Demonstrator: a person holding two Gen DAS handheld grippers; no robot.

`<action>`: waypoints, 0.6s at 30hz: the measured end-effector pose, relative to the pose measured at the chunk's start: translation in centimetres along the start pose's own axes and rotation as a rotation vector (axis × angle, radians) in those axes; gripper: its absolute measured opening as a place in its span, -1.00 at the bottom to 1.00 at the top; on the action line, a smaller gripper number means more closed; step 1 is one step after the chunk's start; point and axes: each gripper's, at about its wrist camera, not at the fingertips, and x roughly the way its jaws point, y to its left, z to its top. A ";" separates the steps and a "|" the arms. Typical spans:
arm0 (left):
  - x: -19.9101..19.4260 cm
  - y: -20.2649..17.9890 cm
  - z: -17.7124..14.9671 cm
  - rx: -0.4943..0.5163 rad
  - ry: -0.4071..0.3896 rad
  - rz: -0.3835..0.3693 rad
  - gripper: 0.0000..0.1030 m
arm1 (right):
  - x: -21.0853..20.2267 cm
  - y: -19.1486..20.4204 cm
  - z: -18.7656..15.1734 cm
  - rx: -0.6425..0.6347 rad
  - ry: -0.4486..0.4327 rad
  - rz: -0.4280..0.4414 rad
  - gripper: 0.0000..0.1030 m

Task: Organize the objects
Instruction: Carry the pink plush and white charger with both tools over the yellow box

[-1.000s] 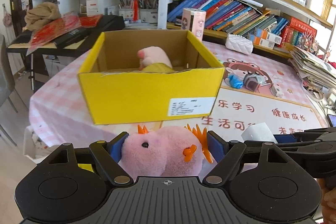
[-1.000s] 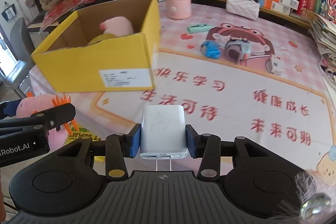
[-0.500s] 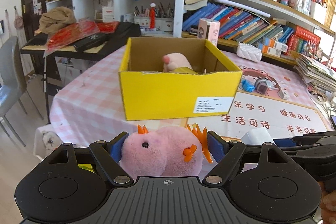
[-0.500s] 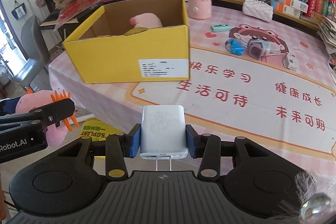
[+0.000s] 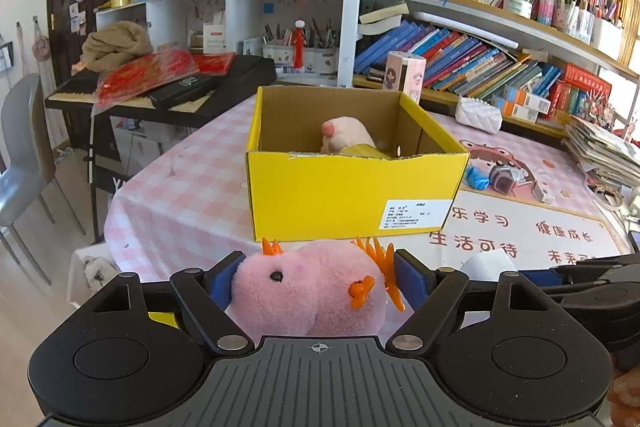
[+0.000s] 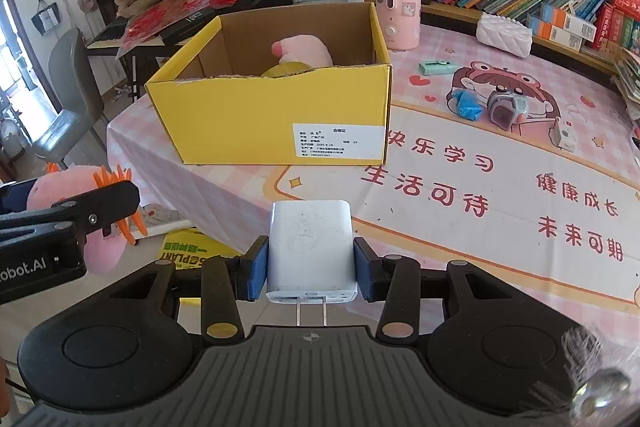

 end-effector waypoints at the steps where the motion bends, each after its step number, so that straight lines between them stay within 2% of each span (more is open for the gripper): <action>1: 0.1 0.0 0.1 0.000 0.000 -0.002 0.56 | 0.0 0.0 0.0 0.001 0.000 -0.001 -0.20; 4: 0.3 0.0 0.5 0.001 -0.010 -0.007 0.56 | -0.1 -0.2 0.2 0.006 -0.011 -0.007 -0.20; 10: 0.8 0.0 2.3 0.003 -0.053 -0.010 0.56 | -0.8 -1.2 2.1 0.019 -0.091 -0.027 -0.20; 18: 2.9 -0.5 5.6 0.028 -0.112 0.000 0.56 | -0.3 -2.6 7.2 0.041 -0.180 -0.023 -0.20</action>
